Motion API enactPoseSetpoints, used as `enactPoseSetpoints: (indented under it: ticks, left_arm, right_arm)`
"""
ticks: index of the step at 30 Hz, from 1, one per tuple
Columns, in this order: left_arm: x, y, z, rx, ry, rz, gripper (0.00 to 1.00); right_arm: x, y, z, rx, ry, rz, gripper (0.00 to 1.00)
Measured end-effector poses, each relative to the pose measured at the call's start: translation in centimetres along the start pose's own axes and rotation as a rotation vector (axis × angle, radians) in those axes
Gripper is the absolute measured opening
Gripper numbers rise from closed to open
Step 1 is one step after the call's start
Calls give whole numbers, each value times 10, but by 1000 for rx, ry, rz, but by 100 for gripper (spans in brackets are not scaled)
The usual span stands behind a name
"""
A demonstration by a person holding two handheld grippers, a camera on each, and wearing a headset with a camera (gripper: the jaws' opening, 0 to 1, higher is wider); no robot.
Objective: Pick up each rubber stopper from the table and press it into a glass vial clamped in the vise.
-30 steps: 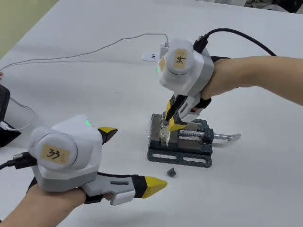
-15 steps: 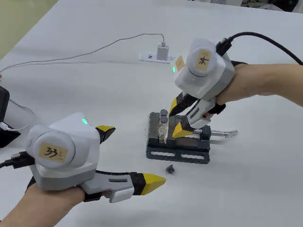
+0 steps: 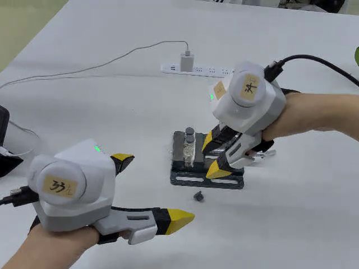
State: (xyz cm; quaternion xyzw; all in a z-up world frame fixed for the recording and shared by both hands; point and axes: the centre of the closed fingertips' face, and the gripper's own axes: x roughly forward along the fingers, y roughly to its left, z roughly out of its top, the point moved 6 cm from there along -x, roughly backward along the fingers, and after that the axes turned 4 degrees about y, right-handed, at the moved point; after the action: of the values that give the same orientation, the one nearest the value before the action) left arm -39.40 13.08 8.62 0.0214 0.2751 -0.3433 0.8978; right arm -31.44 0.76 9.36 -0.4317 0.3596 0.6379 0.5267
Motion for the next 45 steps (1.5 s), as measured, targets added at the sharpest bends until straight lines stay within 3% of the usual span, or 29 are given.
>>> enactPoseSetpoints:
  ticks: [6, 17, 30, 45]
  left_arm:
    - [-2, -2, -3, -1, 3, 0, 93]
    - [-3, -4, -6, -13, 8, -2, 93]
    - [-4, -1, -12, -32, 21, 4, 93]
    - [-4, 1, -16, -46, 26, 10, 92]
  right_arm:
    - [5, 9, -3, 8, -8, 13, 23]
    - [34, 21, -11, -82, 14, 63, 13]
    - [52, 15, -15, -124, 31, 74, 6]
    - [59, 14, -12, -156, 38, 105, 0]
